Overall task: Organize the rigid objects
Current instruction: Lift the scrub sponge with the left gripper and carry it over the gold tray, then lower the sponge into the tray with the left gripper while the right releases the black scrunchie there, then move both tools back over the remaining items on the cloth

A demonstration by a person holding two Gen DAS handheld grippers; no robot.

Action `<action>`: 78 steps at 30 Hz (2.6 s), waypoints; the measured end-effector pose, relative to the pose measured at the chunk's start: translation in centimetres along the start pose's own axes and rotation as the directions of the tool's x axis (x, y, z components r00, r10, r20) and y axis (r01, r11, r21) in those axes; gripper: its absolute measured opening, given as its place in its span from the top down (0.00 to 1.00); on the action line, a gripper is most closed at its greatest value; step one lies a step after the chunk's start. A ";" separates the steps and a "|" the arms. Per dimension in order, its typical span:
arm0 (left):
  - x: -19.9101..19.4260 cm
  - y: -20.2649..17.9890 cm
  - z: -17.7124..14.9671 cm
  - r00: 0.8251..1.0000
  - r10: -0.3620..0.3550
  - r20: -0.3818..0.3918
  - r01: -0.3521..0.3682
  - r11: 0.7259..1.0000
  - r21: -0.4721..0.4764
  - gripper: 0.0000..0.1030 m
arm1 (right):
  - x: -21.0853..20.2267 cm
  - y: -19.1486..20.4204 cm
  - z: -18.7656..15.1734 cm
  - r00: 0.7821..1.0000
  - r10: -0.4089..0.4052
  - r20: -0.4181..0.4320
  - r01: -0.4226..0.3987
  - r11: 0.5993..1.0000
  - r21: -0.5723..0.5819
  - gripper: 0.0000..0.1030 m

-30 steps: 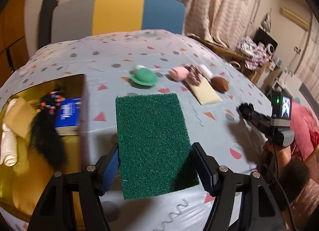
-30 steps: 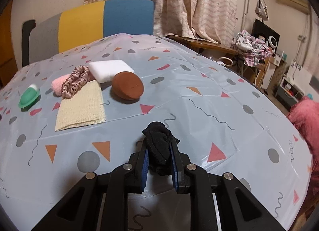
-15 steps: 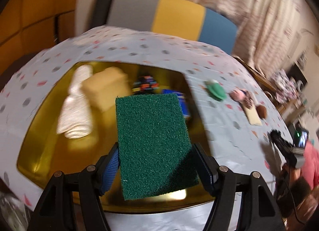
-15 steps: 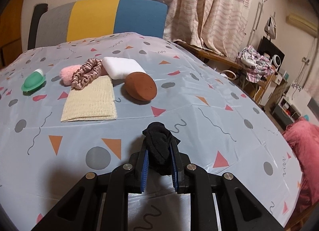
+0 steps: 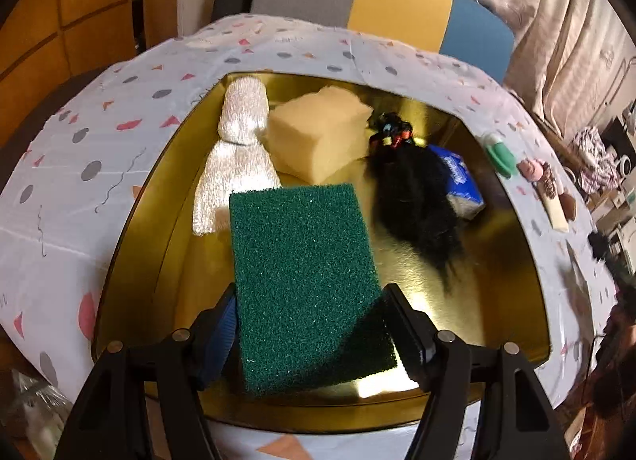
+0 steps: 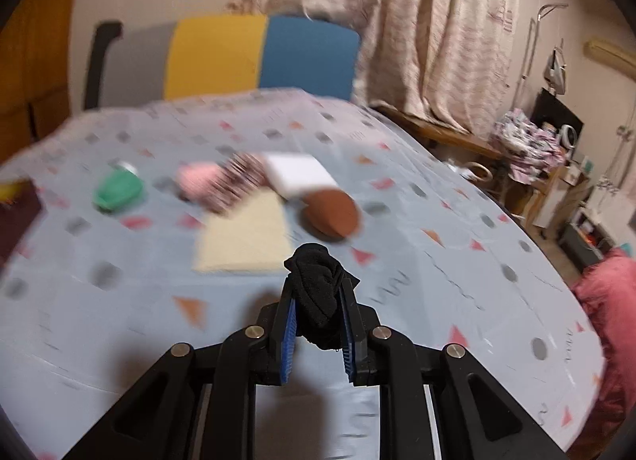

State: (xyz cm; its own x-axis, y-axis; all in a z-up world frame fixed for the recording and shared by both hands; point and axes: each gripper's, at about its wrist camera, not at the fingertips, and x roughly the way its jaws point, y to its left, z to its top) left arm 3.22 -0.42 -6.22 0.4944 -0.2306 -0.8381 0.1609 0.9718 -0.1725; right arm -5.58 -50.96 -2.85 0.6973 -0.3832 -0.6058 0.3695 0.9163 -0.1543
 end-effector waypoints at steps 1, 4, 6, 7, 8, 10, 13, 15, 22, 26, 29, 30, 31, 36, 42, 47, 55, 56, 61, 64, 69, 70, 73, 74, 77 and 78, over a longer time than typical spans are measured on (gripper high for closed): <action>0.2 0.3 0.1 1.000 -0.003 -0.007 0.003 1.000 -0.003 0.31 | -0.9 1.0 0.7 0.999 0.036 0.020 -0.036 0.999 0.004 0.81; 0.6 1.5 0.3 0.999 0.031 -0.016 -0.032 0.999 -0.017 0.30 | -3.6 4.3 2.2 0.988 0.138 0.071 -0.138 0.990 0.001 0.81; 0.4 1.6 0.4 0.998 0.056 -0.008 -0.056 0.998 -0.001 0.29 | -5.1 6.5 2.9 0.974 0.206 0.093 -0.207 0.978 -0.007 0.81; 0.3 1.6 0.4 0.997 0.075 -0.004 -0.075 0.997 0.006 0.29 | -5.8 8.0 3.2 0.964 0.248 0.101 -0.247 0.969 -0.015 0.81; 0.0 1.5 0.3 0.996 0.094 0.000 -0.094 0.996 0.008 0.29 | -6.4 9.2 3.4 0.955 0.280 0.102 -0.279 0.960 -0.023 0.81; -0.4 1.7 0.1 0.996 0.092 0.009 -0.092 0.996 -0.002 0.29 | -7.4 12.0 3.8 0.929 0.356 0.097 -0.354 0.934 -0.038 0.81; -1.2 2.3 -0.4 0.997 0.076 0.022 -0.076 0.996 -0.039 0.29 | -8.4 16.0 3.9 0.889 0.452 0.070 -0.447 0.892 -0.070 0.81; -2.0 2.6 -0.7 0.995 0.082 0.047 -0.080 0.996 -0.050 0.28 | -8.9 18.7 3.8 0.861 0.506 0.043 -0.501 0.861 -0.090 0.81; -4.9 3.9 -0.7 0.983 -0.031 0.181 0.059 0.986 -0.156 0.28 | -10.1 27.1 2.8 0.770 0.636 -0.057 -0.637 0.760 -0.131 0.81; -6.9 4.3 -0.8 0.960 -0.056 0.276 0.111 0.976 -0.188 0.28 | -10.2 31.7 2.5 0.736 0.666 -0.124 -0.677 0.717 -0.167 0.81; -7.7 4.6 -0.5 0.951 -0.066 0.303 0.134 0.969 -0.207 0.28 | -10.3 34.9 2.3 0.725 0.670 -0.163 -0.688 0.695 -0.208 0.81; -7.8 4.8 -0.5 0.949 -0.067 0.309 0.137 0.968 -0.211 0.28 | -10.2 35.8 2.3 0.724 0.668 -0.173 -0.690 0.691 -0.217 0.81; -8.0 5.0 -0.4 0.946 -0.067 0.316 0.139 0.967 -0.212 0.29 | -10.0 36.6 2.4 0.722 0.668 -0.182 -0.692 0.688 -0.219 0.81; -8.5 6.7 -0.2 0.941 -0.028 0.337 0.124 0.955 -0.269 0.29 | -8.7 39.7 2.6 0.722 0.656 -0.219 -0.691 0.692 -0.209 0.81; -8.3 10.2 -0.4 0.944 0.018 0.329 0.118 0.914 -0.389 0.29 | -7.7 41.7 2.7 0.732 0.635 -0.247 -0.680 0.701 -0.215 0.81; -8.0 11.1 -0.6 0.946 0.030 0.322 0.113 0.901 -0.418 0.29 | -6.4 42.8 2.5 0.743 0.611 -0.273 -0.666 0.712 -0.221 0.80; -7.9 10.1 -0.6 0.948 0.002 0.318 0.130 0.911 -0.391 0.29 | -7.0 40.8 3.0 0.750 0.617 -0.239 -0.657 0.739 -0.152 0.46; -7.9 9.9 -0.6 0.948 -0.004 0.319 0.134 0.912 -0.388 0.30 | -7.7 39.8 3.1 0.751 0.624 -0.216 -0.656 0.741 -0.141 0.44; -7.8 7.8 -0.5 0.949 -0.048 0.311 0.158 0.927 -0.339 0.30 | -10.1 35.2 2.8 0.786 0.605 -0.127 -0.618 0.776 -0.128 0.36; -7.7 5.5 -0.7 0.950 -0.075 0.302 0.164 0.946 -0.281 0.30 | -10.4 32.7 2.1 0.816 0.567 -0.109 -0.578 0.805 -0.133 0.35; -7.6 0.6 -1.6 0.948 -0.156 0.279 0.204 0.967 -0.154 0.30 | -9.4 28.2 0.7 0.855 0.505 -0.117 -0.515 0.851 -0.097 0.35; -7.6 -0.4 -1.9 0.945 -0.179 0.273 0.221 0.967 -0.130 0.30 | -9.1 27.0 0.3 0.865 0.487 -0.119 -0.498 0.863 -0.088 0.35; -7.3 -3.7 -2.5 0.937 -0.251 0.241 0.269 0.962 -0.044 0.29 | -7.8 24.1 -0.6 0.883 0.451 -0.131 -0.460 0.886 -0.055 0.35; -7.3 -4.6 -2.6 0.937 -0.261 0.232 0.273 0.962 -0.020 0.29 | -7.2 23.0 -1.0 0.889 0.437 -0.138 -0.446 0.894 -0.036 0.35; -7.1 -7.6 -2.6 0.937 -0.285 0.200 0.280 0.958 0.056 0.29 | -5.5 19.9 -2.2 0.900 0.403 -0.166 -0.406 0.914 0.022 0.35; -7.0 -8.4 -2.6 0.938 -0.288 0.192 0.279 0.957 0.073 0.29 | -5.0 19.0 -2.6 0.904 0.391 -0.175 -0.390 0.920 0.038 0.35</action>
State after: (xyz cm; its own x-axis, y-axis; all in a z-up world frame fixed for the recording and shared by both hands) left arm -3.78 -6.83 -0.24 0.5815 -0.5059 -0.6371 0.3541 0.8625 -0.3616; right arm -3.63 -31.37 -4.76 0.6673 0.0321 -0.7441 0.0914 0.9880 0.1245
